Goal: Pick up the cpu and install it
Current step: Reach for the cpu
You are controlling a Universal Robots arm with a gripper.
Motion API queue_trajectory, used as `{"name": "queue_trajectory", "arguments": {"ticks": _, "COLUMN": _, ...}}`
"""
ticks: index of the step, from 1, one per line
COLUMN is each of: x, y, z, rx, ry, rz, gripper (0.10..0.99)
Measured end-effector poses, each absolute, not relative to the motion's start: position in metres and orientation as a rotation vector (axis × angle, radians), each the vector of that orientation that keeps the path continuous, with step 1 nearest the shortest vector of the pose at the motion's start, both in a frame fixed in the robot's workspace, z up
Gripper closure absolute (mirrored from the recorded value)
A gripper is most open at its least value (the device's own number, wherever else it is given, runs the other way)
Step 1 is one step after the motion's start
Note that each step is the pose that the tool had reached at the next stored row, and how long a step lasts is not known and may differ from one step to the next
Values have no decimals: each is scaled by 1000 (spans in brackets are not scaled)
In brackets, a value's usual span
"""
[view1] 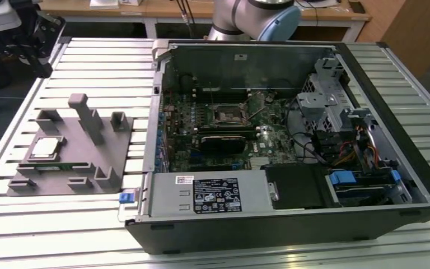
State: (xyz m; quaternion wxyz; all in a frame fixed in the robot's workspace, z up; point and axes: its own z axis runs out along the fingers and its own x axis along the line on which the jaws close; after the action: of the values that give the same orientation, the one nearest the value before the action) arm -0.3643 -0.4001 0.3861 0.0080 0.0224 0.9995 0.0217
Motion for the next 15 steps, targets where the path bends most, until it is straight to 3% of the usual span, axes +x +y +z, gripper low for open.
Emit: {"name": "queue_trajectory", "arguments": {"ticks": 15, "x": -389, "y": -400, "z": 384, "rx": 70, "ry": 3126, "rz": 68, "gripper": 980}}
